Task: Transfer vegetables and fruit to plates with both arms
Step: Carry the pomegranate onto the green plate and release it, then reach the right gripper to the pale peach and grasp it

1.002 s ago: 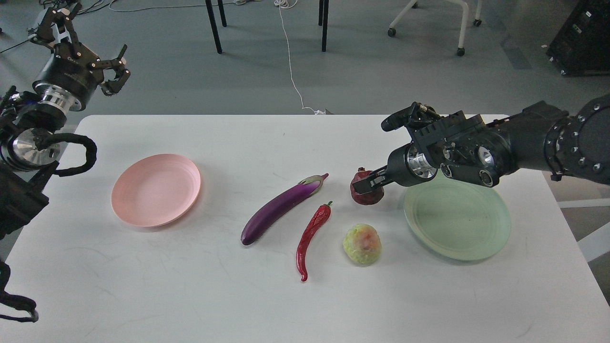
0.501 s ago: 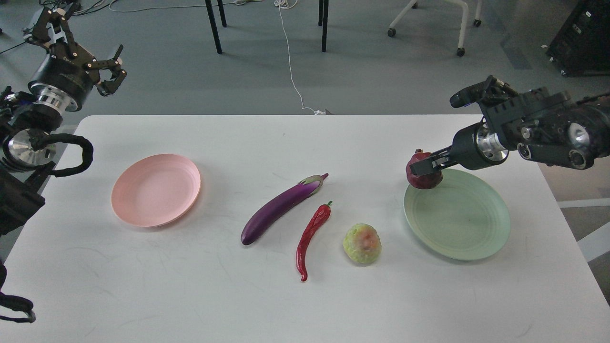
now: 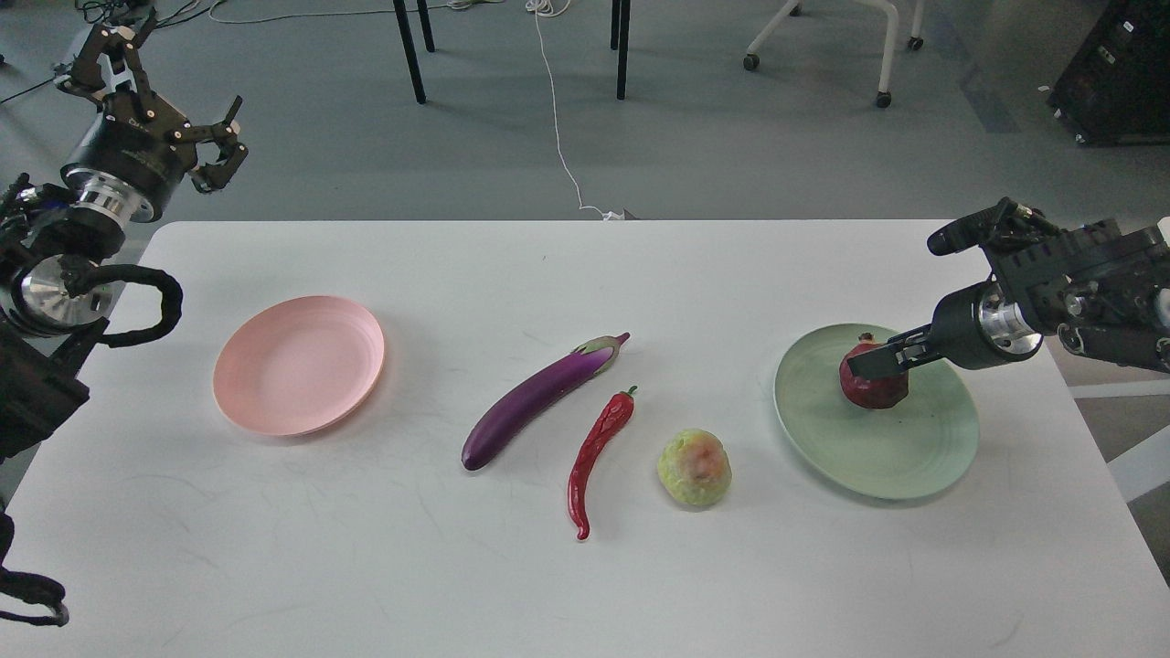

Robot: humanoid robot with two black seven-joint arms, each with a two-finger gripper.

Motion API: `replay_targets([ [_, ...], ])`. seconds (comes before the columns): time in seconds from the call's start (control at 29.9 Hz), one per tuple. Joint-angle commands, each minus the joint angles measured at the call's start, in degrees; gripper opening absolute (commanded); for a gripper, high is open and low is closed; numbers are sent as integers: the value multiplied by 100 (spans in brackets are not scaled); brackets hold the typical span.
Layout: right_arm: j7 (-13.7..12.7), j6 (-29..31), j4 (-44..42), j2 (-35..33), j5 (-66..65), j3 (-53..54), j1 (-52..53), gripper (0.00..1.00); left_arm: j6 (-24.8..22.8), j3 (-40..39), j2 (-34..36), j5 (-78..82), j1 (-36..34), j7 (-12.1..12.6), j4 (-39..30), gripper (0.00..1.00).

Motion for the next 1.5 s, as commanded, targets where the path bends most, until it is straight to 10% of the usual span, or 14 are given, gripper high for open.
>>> replay_targets([
  [0.0, 4, 27, 1, 15, 24, 25, 158, 98, 1, -7, 13, -3, 5, 0, 0, 98],
  [0.8, -13, 53, 1469, 1825, 1703, 176, 537, 92, 27, -60, 162, -11, -4, -18, -61, 98],
  [1.2, 40, -8, 1442, 2072, 1220, -282, 571, 49, 10, -69, 162, -20, 49, -27, -52, 98],
  [1.47, 31, -140, 1539, 1493, 1378, -28, 1327, 47, 10, -69, 153, -20, 40, -18, -52, 98],
])
